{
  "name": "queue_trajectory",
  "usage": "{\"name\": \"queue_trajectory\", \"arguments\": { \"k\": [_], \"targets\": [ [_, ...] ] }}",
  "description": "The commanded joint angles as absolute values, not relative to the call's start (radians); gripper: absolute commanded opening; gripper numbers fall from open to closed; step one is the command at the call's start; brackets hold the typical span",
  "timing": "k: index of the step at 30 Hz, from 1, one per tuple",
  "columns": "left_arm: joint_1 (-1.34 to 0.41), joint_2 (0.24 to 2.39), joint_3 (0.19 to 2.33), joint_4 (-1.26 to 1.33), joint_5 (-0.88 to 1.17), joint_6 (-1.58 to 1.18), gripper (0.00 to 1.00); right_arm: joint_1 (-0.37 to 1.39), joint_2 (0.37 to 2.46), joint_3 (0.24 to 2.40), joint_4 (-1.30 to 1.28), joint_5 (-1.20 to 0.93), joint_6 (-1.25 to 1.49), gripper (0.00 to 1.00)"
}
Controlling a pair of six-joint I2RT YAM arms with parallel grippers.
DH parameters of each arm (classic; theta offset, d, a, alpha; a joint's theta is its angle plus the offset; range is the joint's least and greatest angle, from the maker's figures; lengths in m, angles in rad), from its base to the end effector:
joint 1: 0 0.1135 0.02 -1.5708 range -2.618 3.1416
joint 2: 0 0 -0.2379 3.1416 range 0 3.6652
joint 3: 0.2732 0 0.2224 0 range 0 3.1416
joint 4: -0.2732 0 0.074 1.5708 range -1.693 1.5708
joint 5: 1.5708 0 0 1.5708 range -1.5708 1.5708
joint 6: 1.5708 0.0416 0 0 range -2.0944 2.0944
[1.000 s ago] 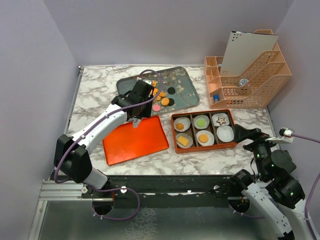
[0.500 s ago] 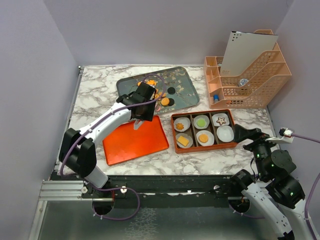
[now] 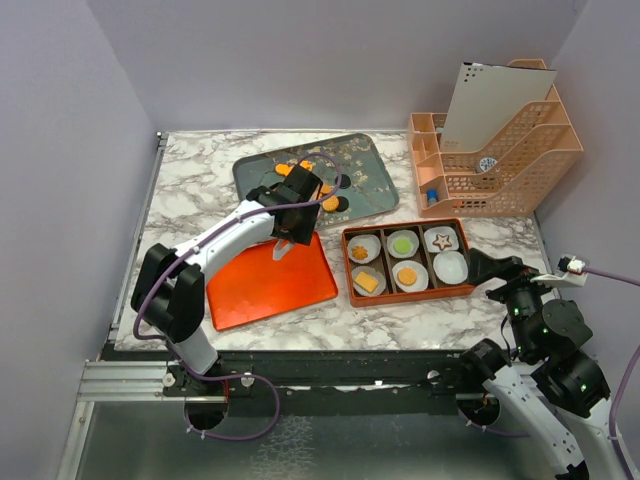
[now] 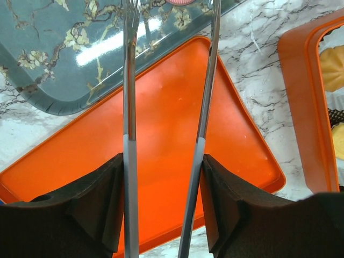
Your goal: Pack the cookies
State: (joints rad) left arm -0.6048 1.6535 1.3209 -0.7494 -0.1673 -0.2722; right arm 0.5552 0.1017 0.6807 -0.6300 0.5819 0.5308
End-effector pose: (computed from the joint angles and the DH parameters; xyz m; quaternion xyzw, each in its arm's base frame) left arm 0.2636 -0.1738 0.2358 0.1401 0.9569 -0.0290 0.2527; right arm 0.0446 0.0008 0.2995 0.1891 0.6968 0.1629 0.6724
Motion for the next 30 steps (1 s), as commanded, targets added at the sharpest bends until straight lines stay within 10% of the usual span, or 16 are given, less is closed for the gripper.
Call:
{"name": "queue_trajectory", "arguments": {
  "k": [1,30],
  "targets": [
    [-0.623,1.660,1.365,-0.758,-0.195,-0.264,0.58,0.554,0.102,0.670,-0.614,0.568,0.522,1.00],
    [-0.634,1.554,1.392,-0.789,-0.235,-0.300,0.17,0.554,0.093,0.671,-0.615,0.568,0.523,1.00]
  ]
}}
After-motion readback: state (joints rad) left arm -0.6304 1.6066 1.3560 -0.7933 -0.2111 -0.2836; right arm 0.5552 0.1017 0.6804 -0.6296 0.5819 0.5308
